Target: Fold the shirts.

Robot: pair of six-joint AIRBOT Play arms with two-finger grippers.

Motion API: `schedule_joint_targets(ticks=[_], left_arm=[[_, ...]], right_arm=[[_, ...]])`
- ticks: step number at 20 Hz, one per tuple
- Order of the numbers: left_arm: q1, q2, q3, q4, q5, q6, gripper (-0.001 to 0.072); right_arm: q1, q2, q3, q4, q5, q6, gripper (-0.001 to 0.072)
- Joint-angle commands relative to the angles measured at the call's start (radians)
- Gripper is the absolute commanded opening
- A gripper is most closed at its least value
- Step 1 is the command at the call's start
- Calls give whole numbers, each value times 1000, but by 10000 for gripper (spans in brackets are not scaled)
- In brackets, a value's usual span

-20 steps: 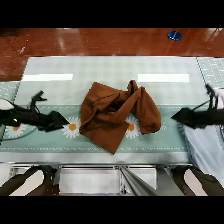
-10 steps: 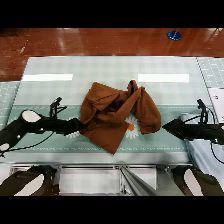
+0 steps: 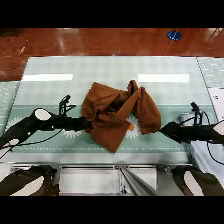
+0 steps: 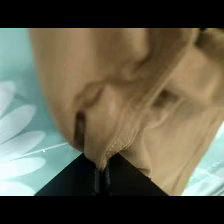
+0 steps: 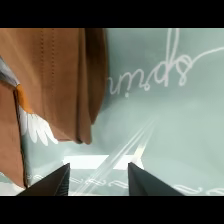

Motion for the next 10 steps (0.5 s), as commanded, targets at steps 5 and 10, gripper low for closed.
schedule_joint_targets(ticks=[5,10], left_arm=[[-5,-5,42,-5,-27,14,20],[-4,-5,42,-5,-33,24,20]], right_arm=[[325,-212,0,61,-335,169,418],[354,-335,4,197,-490,107,246]])
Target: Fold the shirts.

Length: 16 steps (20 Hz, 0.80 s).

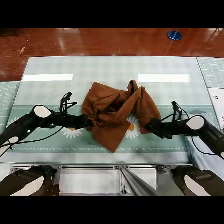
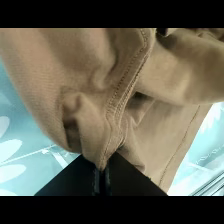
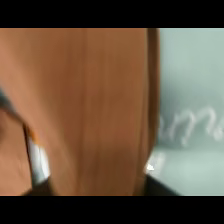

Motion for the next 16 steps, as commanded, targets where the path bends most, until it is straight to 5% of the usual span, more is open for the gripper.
schedule_joint_targets(ticks=[1,3,6,16], left_arm=[[3,0,6,0,1,7,20],[47,2,51,0,-24,6,20],[198,26,240,0,-149,6,20],[644,137,1147,-103,-329,-65,20]], right_arm=[[32,-78,11,114,-103,-82,48],[29,-77,61,155,-35,-182,21],[-31,-27,285,62,114,-195,21],[-227,10,1453,-164,690,-188,21]])
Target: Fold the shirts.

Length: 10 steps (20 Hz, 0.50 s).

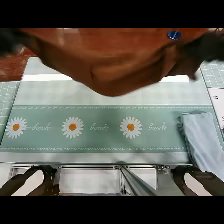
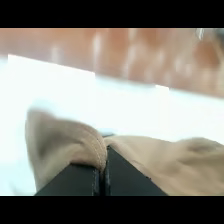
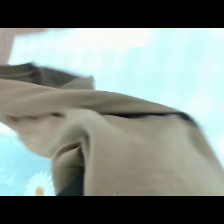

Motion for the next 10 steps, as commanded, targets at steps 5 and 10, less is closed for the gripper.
schedule_joint_targets(ticks=[5,10], left_arm=[[216,204,345,128,-47,-43,20],[-57,351,343,747,-108,-153,20]], right_arm=[[-30,188,366,-302,389,21,21],[-30,355,315,-490,538,66,21]])
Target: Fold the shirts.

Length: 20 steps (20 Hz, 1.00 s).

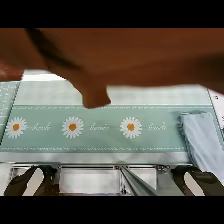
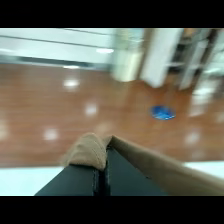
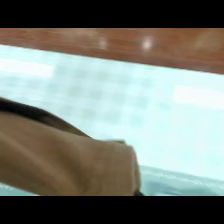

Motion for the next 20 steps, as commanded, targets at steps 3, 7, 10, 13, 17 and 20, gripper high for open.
schedule_joint_targets(ticks=[3,7,10,13,17,20], left_arm=[[-401,141,8,687,-88,-134,20],[-586,148,-14,778,-163,-154,20],[-576,119,-144,778,-163,-154,19],[-544,44,-336,777,-133,-176,20],[-520,-113,-525,765,100,-283,20],[-521,-281,-537,708,277,-312,20]], right_arm=[[0,196,-213,-57,100,94,21],[0,319,-599,35,67,153,21],[0,359,-835,151,-46,166,21],[0,332,-1001,250,-205,117,21],[0,174,-1126,290,-368,5,21],[0,-24,-1129,314,-549,-74,21]])
